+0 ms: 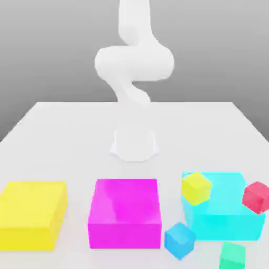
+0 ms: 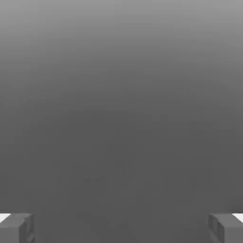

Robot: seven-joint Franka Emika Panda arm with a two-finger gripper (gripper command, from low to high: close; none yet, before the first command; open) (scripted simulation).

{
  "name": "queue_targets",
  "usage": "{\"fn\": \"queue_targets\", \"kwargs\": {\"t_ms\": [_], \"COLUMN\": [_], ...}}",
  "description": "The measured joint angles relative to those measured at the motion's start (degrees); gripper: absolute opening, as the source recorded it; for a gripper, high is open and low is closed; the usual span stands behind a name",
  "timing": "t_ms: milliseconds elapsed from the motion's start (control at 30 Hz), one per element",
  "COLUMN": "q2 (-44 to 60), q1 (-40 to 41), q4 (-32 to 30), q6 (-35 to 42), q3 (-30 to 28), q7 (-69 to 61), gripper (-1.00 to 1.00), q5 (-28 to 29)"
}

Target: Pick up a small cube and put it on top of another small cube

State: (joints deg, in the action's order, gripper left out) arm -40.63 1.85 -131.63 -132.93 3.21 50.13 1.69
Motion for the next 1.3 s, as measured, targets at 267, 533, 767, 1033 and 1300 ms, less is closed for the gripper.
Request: {"fn": "queue_targets", "kwargs": {"t_ms": [267, 533, 767, 1033, 1300], "q2": [16.9, 33.7, 47.7, 61.3, 71.2], "q1": [5.0, 6.0, 3.0, -0.7, -5.0], "q4": [0.5, 1.1, 1.4, 1.2, 3.2], "q6": [-3.7, -7.1, -10.7, -16.4, -23.4], "q3": [9.9, 16.0, 17.4, 19.0, 14.6], "q7": [15.0, 30.7, 42.5, 50.9, 55.5], "gripper": [0.00, 0.00, 0.00, 0.00, -1.00], "q5": [6.9, 15.1, 19.5, 17.0, 21.0]}}
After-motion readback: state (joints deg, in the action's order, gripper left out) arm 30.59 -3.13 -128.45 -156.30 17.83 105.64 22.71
